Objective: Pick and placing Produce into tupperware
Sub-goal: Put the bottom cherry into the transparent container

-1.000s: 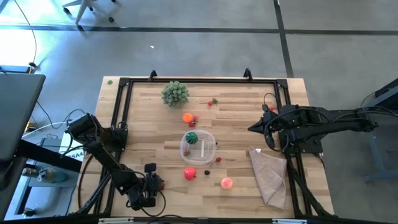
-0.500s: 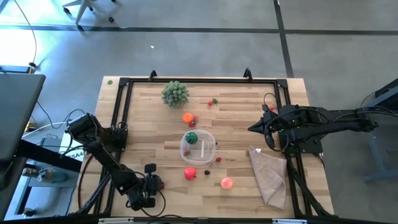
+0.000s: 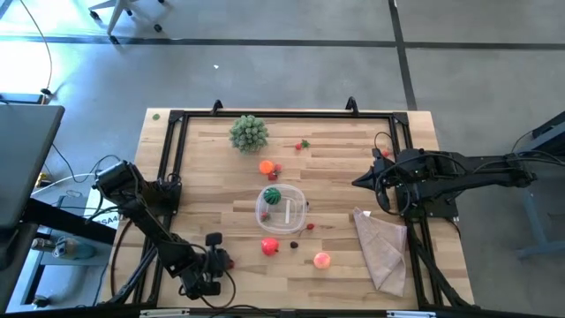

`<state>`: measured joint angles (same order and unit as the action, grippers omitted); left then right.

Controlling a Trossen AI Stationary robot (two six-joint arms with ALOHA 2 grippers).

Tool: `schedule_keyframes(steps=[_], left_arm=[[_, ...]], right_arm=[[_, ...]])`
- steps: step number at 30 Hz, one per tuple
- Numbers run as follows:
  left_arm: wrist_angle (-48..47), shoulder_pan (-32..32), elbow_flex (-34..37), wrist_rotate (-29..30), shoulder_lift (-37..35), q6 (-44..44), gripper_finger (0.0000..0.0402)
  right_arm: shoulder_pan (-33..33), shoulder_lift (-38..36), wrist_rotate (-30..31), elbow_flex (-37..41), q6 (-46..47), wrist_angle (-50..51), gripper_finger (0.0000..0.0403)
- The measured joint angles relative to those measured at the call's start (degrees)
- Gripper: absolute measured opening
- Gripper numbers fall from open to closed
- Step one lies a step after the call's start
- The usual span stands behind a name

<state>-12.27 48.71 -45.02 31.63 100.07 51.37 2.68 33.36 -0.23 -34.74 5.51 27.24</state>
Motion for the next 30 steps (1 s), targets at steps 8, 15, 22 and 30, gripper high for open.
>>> schedule_keyframes(steps=[8, 15, 22, 30], left_arm=[[-4.7, -2.4, -7.0, 4.1, -1.0, -8.5, 0.0062], [-10.5, -10.1, -12.6, 6.3, -5.1, -19.8, 0.0062], [-10.3, -20.6, -15.4, 3.1, -11.2, -35.9, 0.0062], [-8.0, -35.3, -15.4, -12.0, -13.4, -44.9, 0.0062]], right_arm=[[0.0, 0.0, 0.0, 0.0, 0.0, 0.0, 0.0], [0.0, 0.0, 0.0, 0.0, 0.0, 0.0, 0.0], [0.0, 0.0, 0.0, 0.0, 0.0, 0.0, 0.0], [0.0, 0.0, 0.0, 0.0, 0.0, 0.0, 0.0]])
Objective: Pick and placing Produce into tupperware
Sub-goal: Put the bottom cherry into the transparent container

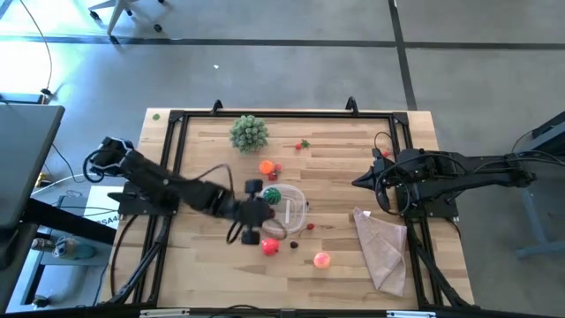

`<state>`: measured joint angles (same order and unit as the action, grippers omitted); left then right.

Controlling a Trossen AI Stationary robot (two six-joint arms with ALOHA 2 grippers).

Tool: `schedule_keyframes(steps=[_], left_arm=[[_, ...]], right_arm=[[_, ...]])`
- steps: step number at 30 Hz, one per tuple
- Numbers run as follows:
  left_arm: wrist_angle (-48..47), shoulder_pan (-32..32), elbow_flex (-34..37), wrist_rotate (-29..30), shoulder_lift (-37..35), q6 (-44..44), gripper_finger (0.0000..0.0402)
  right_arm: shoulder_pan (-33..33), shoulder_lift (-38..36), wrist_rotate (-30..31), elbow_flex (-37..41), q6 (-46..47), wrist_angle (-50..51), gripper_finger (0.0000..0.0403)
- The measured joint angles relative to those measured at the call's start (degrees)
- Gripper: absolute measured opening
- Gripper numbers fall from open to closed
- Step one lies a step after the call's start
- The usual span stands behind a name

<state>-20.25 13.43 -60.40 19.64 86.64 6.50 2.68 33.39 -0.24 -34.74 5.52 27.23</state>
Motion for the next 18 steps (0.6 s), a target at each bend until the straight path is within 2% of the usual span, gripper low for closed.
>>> schedule_keyframes(steps=[3, 7, 12, 18], left_arm=[[0.7, -4.3, 0.0, -5.7, 1.7, -1.3, 0.0062], [-0.2, -7.6, 0.0, -9.8, 3.8, -1.8, 0.0062], [-3.0, -9.0, 0.4, -10.4, 6.9, -1.7, 0.0062], [-1.9, -9.7, 0.0, -11.2, 11.6, -1.5, 0.0062]], right_arm=[[0.0, 0.0, 0.0, 0.0, 0.0, 0.0, 0.0], [0.0, 0.0, 0.0, 0.0, 0.0, 0.4, 0.0], [0.0, 0.3, 0.0, 0.0, 0.0, 0.8, 0.0], [0.0, 0.5, 0.0, 0.0, 0.0, 1.7, 0.0]])
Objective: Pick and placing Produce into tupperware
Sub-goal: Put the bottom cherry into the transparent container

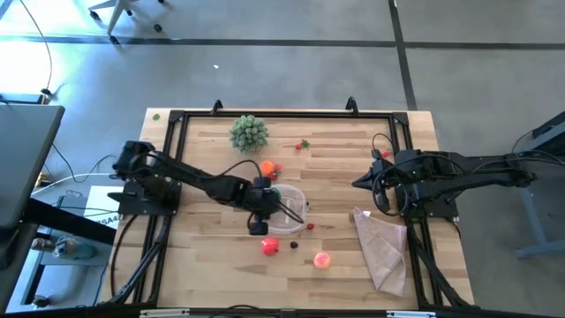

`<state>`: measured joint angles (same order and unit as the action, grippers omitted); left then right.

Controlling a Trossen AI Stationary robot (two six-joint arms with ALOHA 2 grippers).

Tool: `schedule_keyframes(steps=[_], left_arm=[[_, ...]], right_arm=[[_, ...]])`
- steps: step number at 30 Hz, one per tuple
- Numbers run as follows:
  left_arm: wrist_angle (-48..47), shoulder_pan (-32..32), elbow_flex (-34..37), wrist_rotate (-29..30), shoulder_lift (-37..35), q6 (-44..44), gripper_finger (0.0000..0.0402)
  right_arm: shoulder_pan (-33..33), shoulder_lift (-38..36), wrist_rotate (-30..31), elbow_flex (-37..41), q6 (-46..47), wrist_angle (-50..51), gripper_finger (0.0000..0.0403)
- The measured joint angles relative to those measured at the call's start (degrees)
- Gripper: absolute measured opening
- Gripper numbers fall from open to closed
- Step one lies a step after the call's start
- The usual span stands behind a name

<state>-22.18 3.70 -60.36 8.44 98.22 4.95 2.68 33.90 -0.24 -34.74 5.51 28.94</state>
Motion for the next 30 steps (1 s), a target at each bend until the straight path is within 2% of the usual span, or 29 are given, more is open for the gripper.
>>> schedule_keyframes(steps=[6, 30], left_arm=[[-0.9, -1.2, 0.2, 0.0, 2.4, 0.0, 0.0062], [-3.8, -1.1, 0.2, -1.0, 2.6, 1.9, 0.0063]], right_arm=[[0.0, 0.5, 0.0, 0.0, 0.0, 0.3, 0.0], [0.0, 1.1, 0.0, 0.0, 0.0, 0.4, 0.0]])
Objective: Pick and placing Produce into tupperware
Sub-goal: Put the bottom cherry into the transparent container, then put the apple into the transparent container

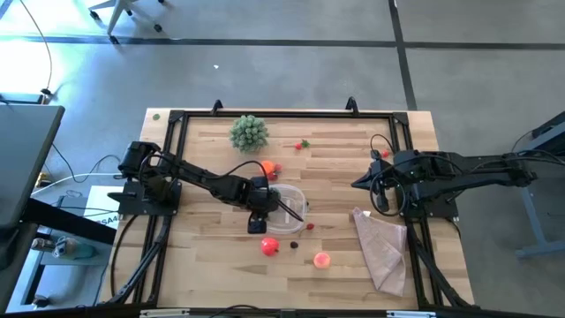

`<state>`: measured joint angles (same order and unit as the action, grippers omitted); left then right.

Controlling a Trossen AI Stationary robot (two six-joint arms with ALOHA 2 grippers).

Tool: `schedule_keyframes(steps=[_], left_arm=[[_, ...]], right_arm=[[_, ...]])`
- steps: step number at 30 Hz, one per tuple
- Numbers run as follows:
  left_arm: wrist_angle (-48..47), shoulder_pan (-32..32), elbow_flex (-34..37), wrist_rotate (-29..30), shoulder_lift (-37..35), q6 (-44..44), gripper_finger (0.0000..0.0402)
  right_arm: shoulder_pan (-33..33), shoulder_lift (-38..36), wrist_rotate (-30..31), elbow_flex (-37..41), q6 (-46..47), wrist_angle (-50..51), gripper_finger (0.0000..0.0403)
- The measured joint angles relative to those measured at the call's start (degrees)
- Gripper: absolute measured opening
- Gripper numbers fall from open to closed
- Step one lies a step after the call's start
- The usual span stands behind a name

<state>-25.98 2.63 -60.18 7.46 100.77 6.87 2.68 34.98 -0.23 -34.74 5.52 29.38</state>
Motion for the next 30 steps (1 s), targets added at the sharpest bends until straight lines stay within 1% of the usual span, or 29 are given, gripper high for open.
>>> schedule_keyframes(steps=[16, 18, 20, 27, 30], left_arm=[[0.1, 0.0, 0.0, -2.7, 0.0, 1.1, 0.0063], [0.1, 0.0, 0.0, -2.7, 0.0, 1.2, 0.0068], [0.1, 0.0, 0.0, -2.7, 0.0, 1.9, 0.0083], [0.2, 0.0, 0.0, -2.5, 0.0, 5.0, 0.0163], [0.1, 0.0, -0.2, -2.5, 0.0, 5.4, 0.0185]], right_arm=[[0.0, 0.0, 0.0, 0.0, 0.0, 0.0, 0.0], [0.0, 0.0, 0.0, 0.0, 0.0, 0.0, 0.0], [0.0, 0.0, 0.0, 0.0, 0.0, 0.0, 0.0], [0.0, 0.0, 0.0, 0.0, 0.0, 0.0, 0.0], [0.0, 0.0, 0.0, 0.0, 0.0, 0.0, 0.0]])
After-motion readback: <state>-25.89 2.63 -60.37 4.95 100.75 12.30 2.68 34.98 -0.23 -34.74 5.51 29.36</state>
